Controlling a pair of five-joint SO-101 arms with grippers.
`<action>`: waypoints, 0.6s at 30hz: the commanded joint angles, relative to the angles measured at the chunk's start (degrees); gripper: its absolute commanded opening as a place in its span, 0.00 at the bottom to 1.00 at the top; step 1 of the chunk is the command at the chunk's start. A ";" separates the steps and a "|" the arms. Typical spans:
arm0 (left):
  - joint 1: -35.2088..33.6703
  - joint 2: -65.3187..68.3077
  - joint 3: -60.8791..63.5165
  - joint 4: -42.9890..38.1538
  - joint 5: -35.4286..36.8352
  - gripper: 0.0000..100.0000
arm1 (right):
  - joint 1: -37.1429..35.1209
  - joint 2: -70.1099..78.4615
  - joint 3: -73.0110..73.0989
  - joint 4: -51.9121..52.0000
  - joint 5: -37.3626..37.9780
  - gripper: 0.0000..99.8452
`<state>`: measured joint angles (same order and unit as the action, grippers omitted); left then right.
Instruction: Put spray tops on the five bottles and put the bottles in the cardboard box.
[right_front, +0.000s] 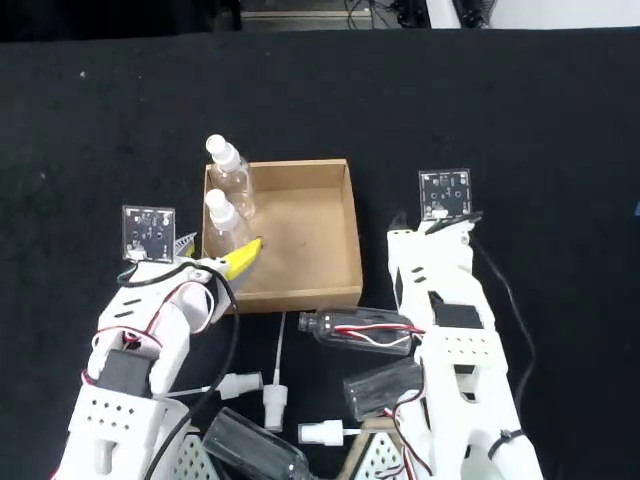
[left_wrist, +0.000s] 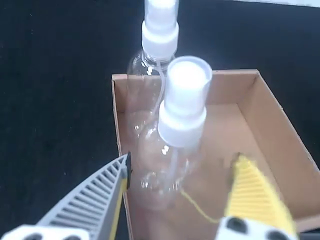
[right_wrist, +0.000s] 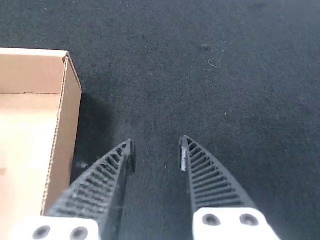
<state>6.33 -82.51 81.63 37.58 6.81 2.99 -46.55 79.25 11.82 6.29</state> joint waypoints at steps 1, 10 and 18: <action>0.57 -1.05 -7.34 5.80 0.53 0.09 | 0.53 0.66 -0.31 -1.49 0.00 0.13; 5.76 0.18 -8.13 12.75 0.70 0.04 | 0.53 0.66 -0.31 -1.49 0.00 0.13; 6.11 11.78 -12.44 8.88 6.33 0.03 | 0.53 0.66 -0.22 -1.49 0.00 0.13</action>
<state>11.78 -76.44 73.98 49.89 10.86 2.99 -46.55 79.25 11.82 6.29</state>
